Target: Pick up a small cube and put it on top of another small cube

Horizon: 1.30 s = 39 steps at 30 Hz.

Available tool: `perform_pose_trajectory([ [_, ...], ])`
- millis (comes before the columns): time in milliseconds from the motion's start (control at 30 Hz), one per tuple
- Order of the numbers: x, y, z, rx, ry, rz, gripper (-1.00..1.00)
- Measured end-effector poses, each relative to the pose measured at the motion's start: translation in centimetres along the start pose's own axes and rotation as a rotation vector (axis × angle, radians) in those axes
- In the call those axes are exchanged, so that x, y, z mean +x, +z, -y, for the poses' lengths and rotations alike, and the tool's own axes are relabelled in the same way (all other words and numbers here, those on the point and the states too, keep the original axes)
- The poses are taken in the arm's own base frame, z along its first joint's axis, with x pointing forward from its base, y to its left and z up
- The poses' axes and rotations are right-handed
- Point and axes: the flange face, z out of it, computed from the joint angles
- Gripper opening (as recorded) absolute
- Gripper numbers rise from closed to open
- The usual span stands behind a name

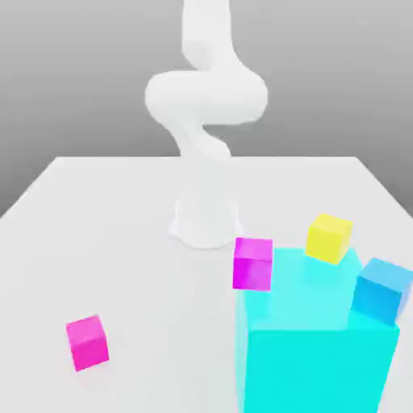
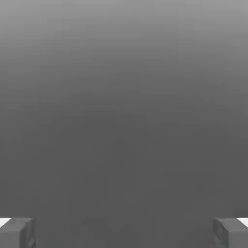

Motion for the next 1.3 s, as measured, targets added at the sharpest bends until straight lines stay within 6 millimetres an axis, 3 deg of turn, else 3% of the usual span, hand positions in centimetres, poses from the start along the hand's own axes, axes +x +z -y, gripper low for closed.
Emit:
perform_pose_trajectory([
  [133,1.2,8.9,-3.4,-0.136,0.157,0.036,0.00],
  [300,1.6,18.6,-9.8,-0.296,0.354,0.073,0.00],
  [467,0.4,26.5,-17.9,-0.451,0.557,0.108,0.00],
  [600,-1.4,31.3,-25.3,-0.575,0.732,0.130,0.00],
  [767,-5.7,35.8,-33.5,-0.713,0.922,0.163,0.00],
  [933,-8.5,40.0,-36.8,-0.732,0.944,0.168,0.00],
  [967,-9.0,40.6,-37.3,-0.733,0.945,0.168,-1.00],
  [1167,-9.2,40.9,-37.5,-0.731,0.944,0.166,-1.00],
  [1300,-7.7,38.7,-35.9,-0.731,0.946,0.167,-1.00],
])
